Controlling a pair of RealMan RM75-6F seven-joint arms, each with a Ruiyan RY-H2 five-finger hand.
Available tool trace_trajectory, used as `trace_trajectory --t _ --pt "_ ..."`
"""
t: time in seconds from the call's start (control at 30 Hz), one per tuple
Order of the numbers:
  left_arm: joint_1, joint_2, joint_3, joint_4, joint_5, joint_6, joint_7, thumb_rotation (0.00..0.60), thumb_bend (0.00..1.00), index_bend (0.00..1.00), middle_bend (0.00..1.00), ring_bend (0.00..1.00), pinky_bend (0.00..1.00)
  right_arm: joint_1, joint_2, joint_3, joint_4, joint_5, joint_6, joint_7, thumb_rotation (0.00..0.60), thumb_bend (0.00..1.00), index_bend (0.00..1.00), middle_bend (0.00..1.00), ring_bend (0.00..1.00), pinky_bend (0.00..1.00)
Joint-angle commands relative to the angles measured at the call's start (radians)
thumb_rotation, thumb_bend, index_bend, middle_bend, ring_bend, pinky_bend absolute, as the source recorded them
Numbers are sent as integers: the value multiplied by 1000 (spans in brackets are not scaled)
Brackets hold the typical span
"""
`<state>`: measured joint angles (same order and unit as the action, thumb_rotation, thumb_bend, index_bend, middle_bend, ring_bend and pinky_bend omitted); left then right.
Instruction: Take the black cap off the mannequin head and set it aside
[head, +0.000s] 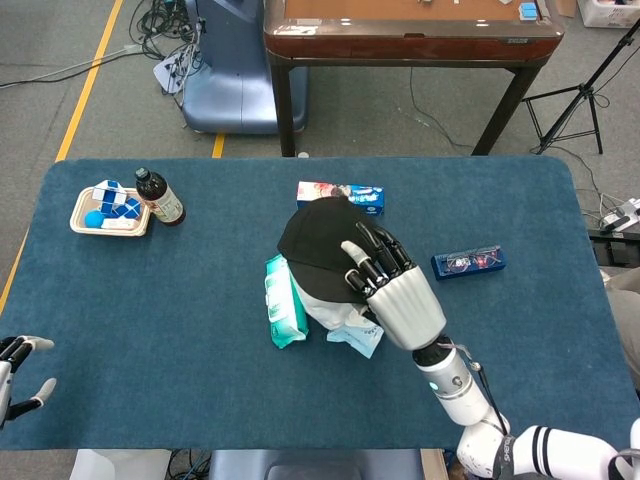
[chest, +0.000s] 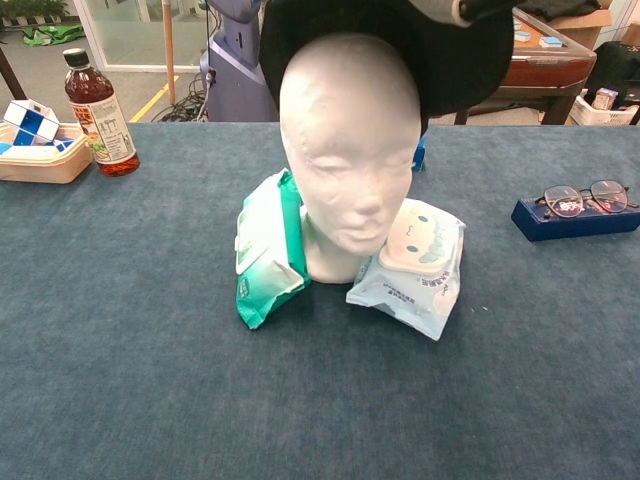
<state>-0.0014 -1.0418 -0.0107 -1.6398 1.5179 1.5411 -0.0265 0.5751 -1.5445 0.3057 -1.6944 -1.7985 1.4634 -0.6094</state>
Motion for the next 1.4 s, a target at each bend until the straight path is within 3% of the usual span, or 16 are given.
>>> trace_trajectory --t 0.03,0.5,0.7,1.03,1.4 --pt "0 0 0 -1 0 -1 0 600 226 354 327 248 371 7 11 14 -1 2 -3 -17 600 492 829 341 125 226" --pt "-1 1 -1 2 -3 -3 -6 600 225 354 327 248 371 34 98 94 -30 17 -8 -134 600 491 830 341 125 226" --pt "-2 0 -2 1 -6 -5 -2 600 226 354 327 248 371 10 167 104 -55 13 8 -193 600 491 829 341 125 226" --pt "2 -6 1 2 3 3 8 600 226 355 327 248 371 -119 286 43 -2 12 100 -192 600 491 829 341 125 226" --pt "-3 -11 -1 -3 -2 -4 27 600 226 357 327 248 371 -179 228 -41 298 94 95 -108 600 491 829 341 125 226"
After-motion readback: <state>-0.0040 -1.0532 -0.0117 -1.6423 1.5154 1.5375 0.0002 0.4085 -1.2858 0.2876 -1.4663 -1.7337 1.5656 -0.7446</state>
